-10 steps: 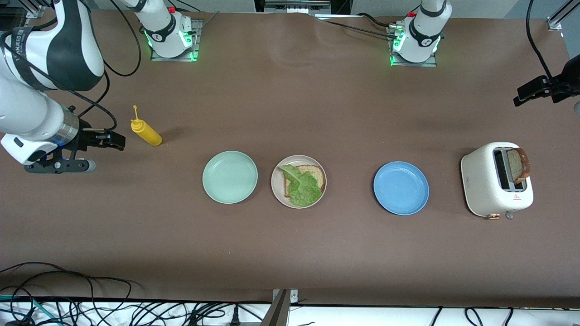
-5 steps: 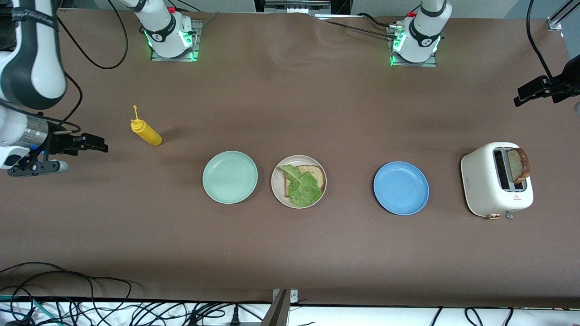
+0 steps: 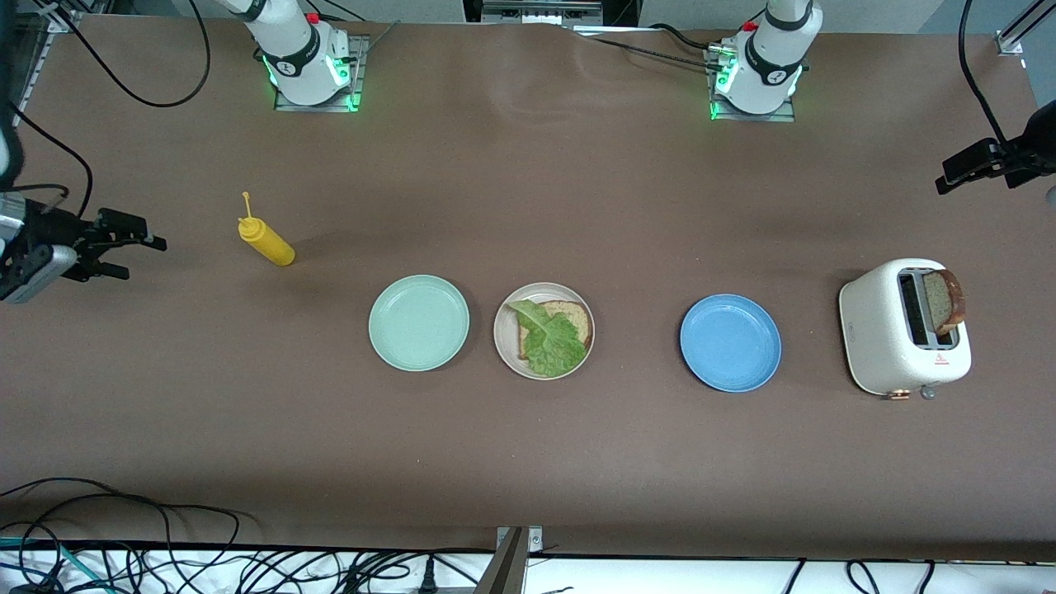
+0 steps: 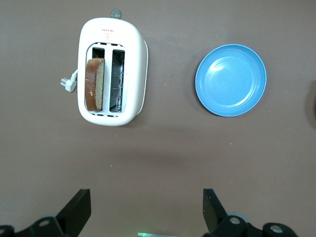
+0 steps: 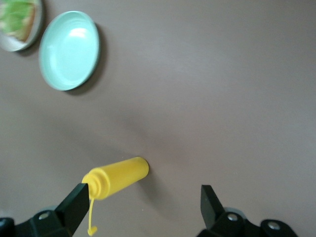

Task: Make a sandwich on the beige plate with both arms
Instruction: 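Position the open right gripper beside the yellow mustard bottle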

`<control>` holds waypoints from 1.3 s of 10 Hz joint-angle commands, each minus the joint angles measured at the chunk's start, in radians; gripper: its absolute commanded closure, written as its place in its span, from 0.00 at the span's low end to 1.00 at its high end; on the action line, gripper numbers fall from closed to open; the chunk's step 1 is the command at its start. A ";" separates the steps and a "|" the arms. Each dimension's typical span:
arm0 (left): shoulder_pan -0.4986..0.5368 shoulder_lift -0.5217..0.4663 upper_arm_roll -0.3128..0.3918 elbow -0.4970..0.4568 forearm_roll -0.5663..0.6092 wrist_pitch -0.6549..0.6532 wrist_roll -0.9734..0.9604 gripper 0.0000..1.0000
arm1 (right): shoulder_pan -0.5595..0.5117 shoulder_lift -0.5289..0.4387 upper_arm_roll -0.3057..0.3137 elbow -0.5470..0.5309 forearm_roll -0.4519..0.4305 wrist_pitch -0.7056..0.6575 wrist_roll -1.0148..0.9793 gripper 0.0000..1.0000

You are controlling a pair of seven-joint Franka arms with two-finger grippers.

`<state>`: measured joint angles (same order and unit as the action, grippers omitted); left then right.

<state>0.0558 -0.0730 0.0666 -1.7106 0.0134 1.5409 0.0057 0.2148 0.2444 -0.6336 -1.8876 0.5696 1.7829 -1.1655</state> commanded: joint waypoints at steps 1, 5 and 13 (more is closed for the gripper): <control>0.006 0.009 -0.004 0.023 0.014 -0.008 -0.003 0.00 | -0.112 0.047 0.003 -0.025 0.190 -0.138 -0.374 0.00; 0.030 0.010 -0.002 0.023 -0.027 -0.008 0.004 0.00 | -0.199 0.223 0.003 -0.028 0.407 -0.353 -0.812 0.00; 0.033 0.010 -0.002 0.023 -0.027 -0.008 0.005 0.00 | -0.212 0.363 0.023 -0.021 0.574 -0.407 -0.968 0.00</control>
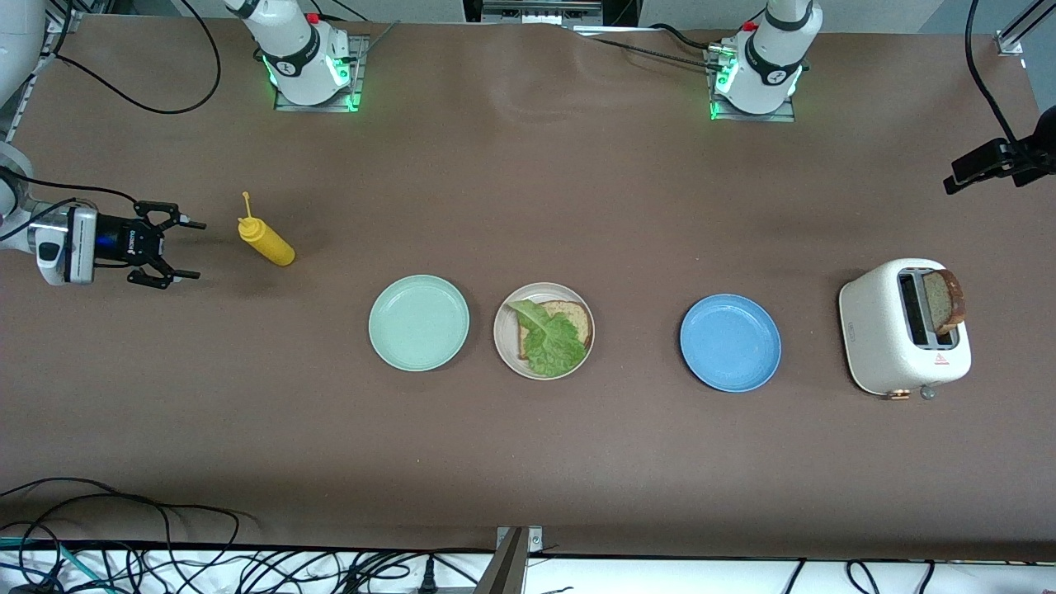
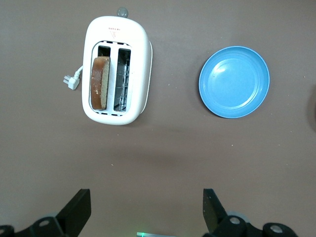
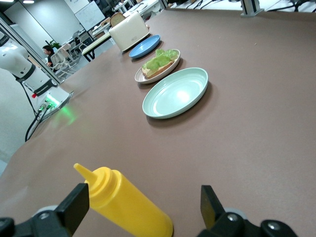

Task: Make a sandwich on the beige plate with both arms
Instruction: 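Close the right gripper around the mustard bottle and lift it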

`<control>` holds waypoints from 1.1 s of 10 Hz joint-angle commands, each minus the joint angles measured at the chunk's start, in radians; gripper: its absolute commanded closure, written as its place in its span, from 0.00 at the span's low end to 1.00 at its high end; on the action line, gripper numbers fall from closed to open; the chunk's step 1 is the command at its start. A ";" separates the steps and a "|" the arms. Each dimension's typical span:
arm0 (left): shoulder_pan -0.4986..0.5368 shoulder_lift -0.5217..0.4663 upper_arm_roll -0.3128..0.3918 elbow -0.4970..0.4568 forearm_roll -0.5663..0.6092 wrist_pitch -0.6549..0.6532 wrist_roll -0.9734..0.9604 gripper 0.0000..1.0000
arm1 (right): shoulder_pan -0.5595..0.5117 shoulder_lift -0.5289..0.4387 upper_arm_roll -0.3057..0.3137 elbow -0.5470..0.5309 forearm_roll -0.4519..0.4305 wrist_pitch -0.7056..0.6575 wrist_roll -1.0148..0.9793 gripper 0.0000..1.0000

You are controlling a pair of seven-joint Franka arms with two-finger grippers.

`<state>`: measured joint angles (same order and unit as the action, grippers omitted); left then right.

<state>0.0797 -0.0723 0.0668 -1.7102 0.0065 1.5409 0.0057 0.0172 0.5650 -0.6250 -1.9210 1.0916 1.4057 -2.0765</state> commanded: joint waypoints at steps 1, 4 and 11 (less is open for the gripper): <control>0.009 0.009 -0.002 0.023 -0.020 -0.008 0.004 0.00 | -0.016 0.068 0.028 0.016 0.076 -0.031 -0.097 0.00; 0.014 0.014 -0.002 0.023 -0.022 -0.008 0.005 0.00 | -0.022 0.104 0.030 0.027 0.093 -0.050 -0.209 0.00; 0.023 0.015 -0.002 0.021 -0.022 -0.008 0.005 0.00 | -0.037 0.134 0.031 0.028 0.122 -0.103 -0.283 0.00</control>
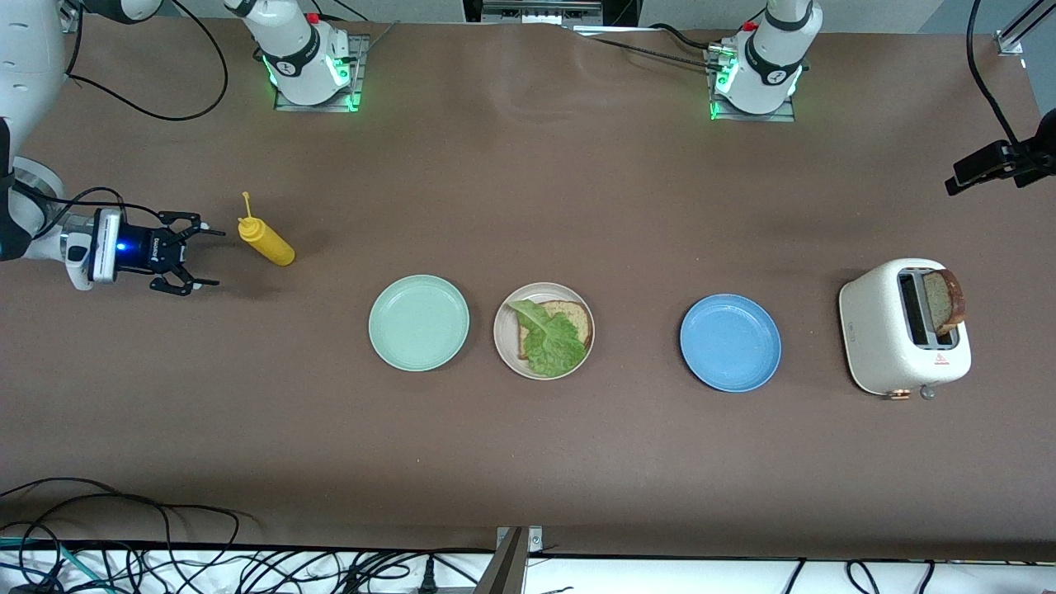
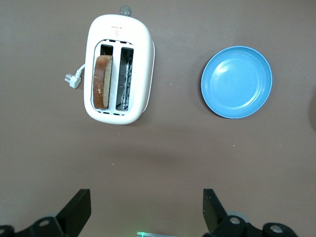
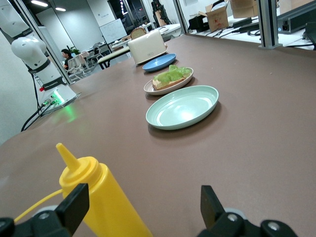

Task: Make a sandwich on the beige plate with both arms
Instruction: 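Close the right gripper around the mustard bottle and lift it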

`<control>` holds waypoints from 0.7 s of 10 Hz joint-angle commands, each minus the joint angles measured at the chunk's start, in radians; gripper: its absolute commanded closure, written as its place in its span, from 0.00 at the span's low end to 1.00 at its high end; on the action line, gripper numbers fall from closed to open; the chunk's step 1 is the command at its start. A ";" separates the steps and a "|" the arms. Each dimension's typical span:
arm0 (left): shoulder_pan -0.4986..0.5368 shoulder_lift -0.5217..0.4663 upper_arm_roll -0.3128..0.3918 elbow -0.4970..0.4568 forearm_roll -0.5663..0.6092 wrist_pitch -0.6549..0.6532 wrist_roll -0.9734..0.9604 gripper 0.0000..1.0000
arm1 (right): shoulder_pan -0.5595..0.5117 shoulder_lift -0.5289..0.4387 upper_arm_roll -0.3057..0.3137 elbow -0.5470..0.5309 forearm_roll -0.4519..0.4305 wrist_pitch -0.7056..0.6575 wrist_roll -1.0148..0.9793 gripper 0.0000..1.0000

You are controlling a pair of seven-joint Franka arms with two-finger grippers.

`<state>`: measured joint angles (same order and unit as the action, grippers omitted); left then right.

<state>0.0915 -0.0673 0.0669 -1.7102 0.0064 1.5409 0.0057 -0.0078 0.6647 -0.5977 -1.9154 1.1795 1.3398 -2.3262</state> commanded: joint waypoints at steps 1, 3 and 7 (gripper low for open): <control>0.011 0.011 -0.002 0.021 -0.022 -0.008 0.005 0.00 | -0.012 0.050 0.007 0.021 0.057 -0.044 -0.053 0.00; 0.011 0.011 -0.004 0.021 -0.022 -0.008 0.005 0.00 | -0.015 0.046 0.007 -0.009 0.054 -0.025 -0.088 0.00; 0.010 0.011 -0.004 0.021 -0.022 -0.008 0.005 0.00 | -0.018 0.033 0.027 -0.149 0.060 0.010 -0.224 0.00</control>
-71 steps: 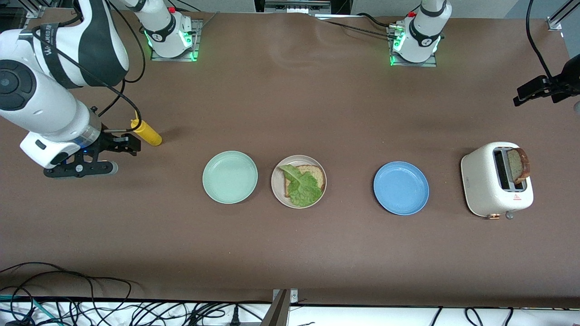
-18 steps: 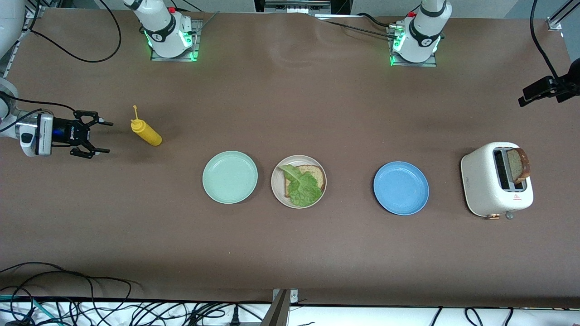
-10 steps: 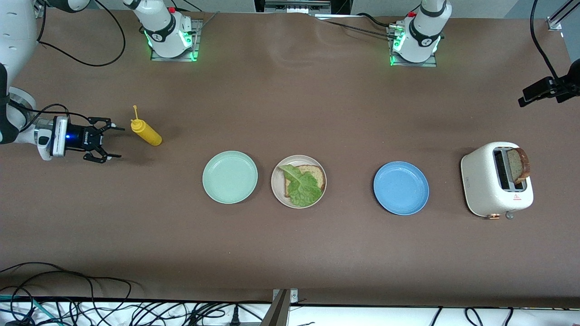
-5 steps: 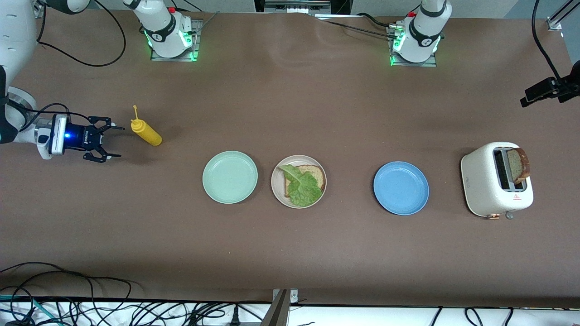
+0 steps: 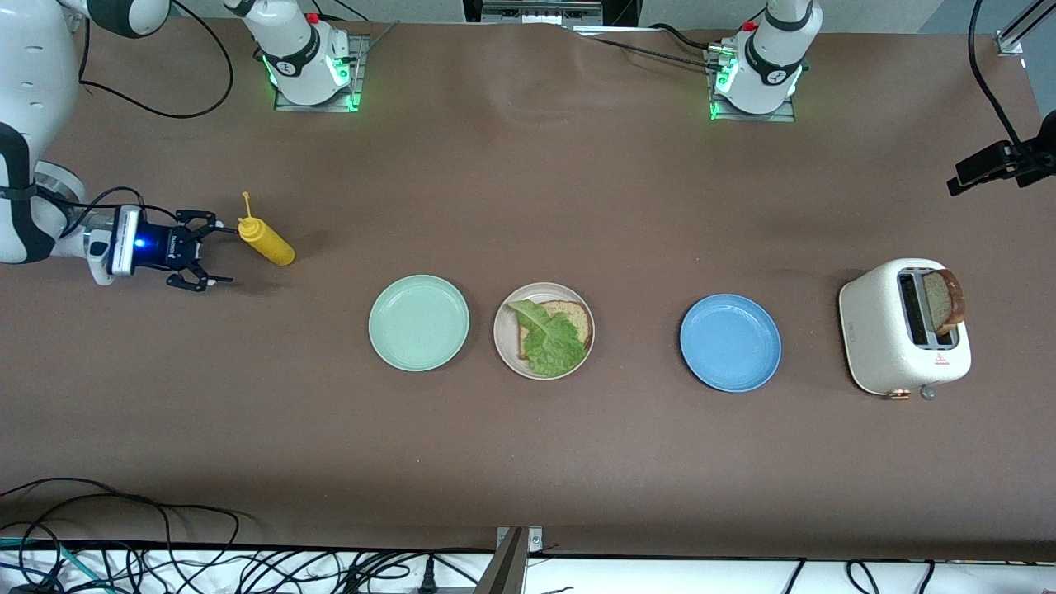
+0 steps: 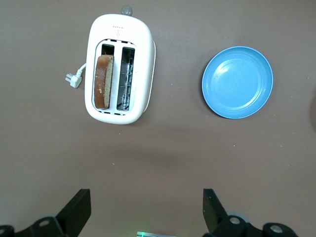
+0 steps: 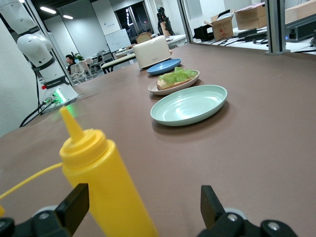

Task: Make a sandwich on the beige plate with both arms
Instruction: 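Close the right gripper around the mustard bottle and lift it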

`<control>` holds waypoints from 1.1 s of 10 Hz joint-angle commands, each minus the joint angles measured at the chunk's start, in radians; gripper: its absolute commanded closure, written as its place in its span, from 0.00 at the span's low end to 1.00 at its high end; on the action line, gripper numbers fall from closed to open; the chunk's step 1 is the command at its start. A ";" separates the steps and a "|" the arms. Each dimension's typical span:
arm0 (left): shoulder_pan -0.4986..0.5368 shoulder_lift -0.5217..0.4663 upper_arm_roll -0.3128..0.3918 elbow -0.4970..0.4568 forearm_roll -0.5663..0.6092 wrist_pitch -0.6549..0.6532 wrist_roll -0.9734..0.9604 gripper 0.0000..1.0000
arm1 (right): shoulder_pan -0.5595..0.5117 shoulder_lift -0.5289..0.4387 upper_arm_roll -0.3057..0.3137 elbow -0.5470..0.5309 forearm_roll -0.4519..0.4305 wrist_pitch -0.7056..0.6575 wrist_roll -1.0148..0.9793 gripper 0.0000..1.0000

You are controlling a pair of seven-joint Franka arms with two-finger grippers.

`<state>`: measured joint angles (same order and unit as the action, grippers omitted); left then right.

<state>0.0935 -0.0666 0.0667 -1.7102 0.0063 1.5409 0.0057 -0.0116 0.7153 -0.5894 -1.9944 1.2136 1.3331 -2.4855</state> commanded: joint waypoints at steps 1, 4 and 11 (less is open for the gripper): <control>0.008 0.010 -0.004 0.023 -0.022 -0.008 0.005 0.00 | -0.015 -0.017 0.019 -0.093 0.026 0.017 -0.110 0.00; 0.009 0.010 -0.002 0.023 -0.022 -0.008 0.005 0.00 | -0.013 -0.011 0.055 -0.115 0.066 0.020 -0.139 0.00; 0.009 0.010 -0.002 0.023 -0.022 -0.008 0.005 0.00 | -0.008 0.012 0.118 -0.121 0.144 0.061 -0.153 1.00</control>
<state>0.0938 -0.0661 0.0663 -1.7102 0.0063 1.5409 0.0057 -0.0126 0.7183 -0.4878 -2.1083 1.3244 1.3861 -2.6178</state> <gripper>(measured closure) 0.000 0.463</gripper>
